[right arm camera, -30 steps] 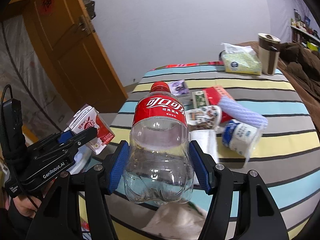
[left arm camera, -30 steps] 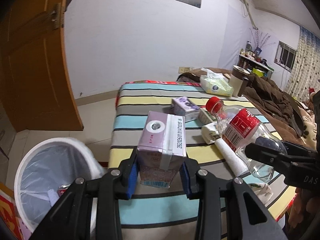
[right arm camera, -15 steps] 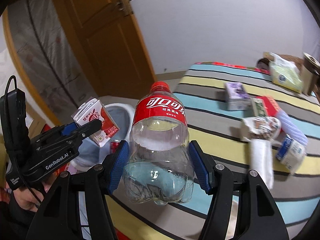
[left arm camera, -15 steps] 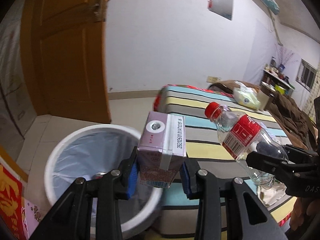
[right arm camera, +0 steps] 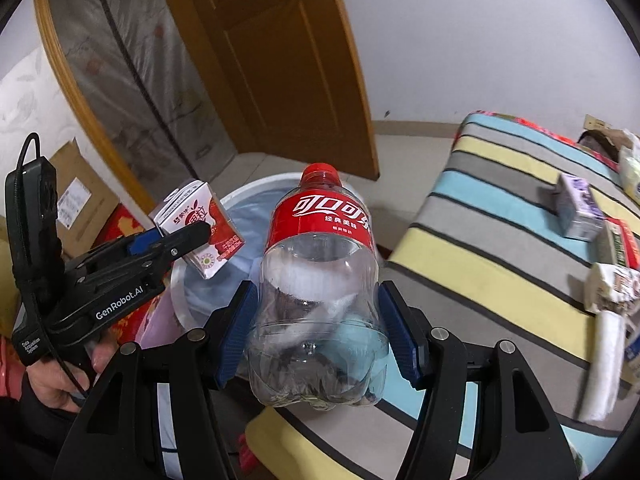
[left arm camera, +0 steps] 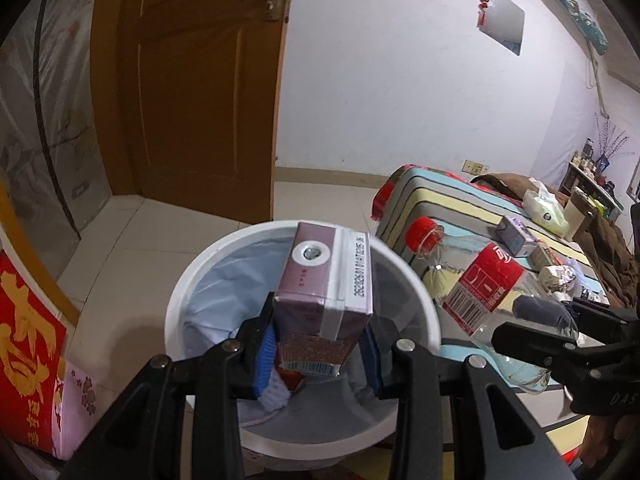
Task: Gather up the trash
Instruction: 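Carry the bottle and carton over the bin and open both grippers, then move both tools back over the table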
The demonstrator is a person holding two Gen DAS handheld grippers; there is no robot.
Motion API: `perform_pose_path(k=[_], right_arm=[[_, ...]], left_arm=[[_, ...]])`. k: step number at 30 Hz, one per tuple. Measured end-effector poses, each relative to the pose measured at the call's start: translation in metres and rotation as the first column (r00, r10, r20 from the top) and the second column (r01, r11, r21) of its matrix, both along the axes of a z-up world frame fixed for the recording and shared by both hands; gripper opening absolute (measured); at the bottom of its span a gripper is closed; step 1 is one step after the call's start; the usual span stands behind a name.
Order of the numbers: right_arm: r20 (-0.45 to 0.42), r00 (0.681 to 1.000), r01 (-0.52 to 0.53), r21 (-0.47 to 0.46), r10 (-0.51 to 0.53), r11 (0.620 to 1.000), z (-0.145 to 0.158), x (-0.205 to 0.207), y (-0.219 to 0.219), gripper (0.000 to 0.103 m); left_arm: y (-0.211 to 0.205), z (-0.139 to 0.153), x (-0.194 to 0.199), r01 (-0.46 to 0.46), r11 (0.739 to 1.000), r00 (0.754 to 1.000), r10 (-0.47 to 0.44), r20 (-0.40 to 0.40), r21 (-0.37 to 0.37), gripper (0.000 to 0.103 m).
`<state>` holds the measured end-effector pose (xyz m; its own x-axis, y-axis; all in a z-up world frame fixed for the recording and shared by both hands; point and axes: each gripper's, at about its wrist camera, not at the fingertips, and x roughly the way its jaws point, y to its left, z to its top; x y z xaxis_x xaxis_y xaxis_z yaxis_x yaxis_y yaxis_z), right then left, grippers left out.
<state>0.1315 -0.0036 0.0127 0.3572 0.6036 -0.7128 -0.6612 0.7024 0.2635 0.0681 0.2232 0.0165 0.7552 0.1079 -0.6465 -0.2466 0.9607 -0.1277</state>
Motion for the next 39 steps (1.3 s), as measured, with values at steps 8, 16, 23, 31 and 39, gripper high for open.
perform_pose_path(k=[8, 16, 23, 31, 39], right_arm=[[-0.043, 0.998, -0.040, -0.056, 0.038, 0.998, -0.015, 0.010, 0.031, 0.063], [-0.046, 0.998, -0.049, -0.075, 0.046, 0.996, -0.021, 0.017, 0.042, 0.065], [-0.023, 0.999, -0.028, -0.067, 0.027, 0.997, -0.012, 0.017, 0.031, 0.066], [0.001, 0.999, 0.033, -0.044, -0.033, 0.998, -0.006, 0.019, 0.003, 0.066], [0.027, 0.997, 0.075, 0.002, -0.075, 0.997, 0.008, 0.009, -0.033, 0.068]], left_arm=[[0.023, -0.021, 0.002, -0.025, 0.999, 0.999, 0.024, -0.045, -0.024, 0.039], [0.042, -0.034, 0.006, -0.029, 0.998, 0.997, 0.024, -0.072, -0.064, 0.057], [0.046, -0.030, 0.005, -0.018, 0.997, 0.998, 0.014, -0.057, -0.078, 0.061], [0.036, -0.022, 0.000, -0.019, 0.998, 0.998, 0.016, -0.053, -0.058, 0.061], [0.014, -0.013, -0.004, 0.014, 0.999, 0.999, -0.016, -0.032, -0.048, 0.061]])
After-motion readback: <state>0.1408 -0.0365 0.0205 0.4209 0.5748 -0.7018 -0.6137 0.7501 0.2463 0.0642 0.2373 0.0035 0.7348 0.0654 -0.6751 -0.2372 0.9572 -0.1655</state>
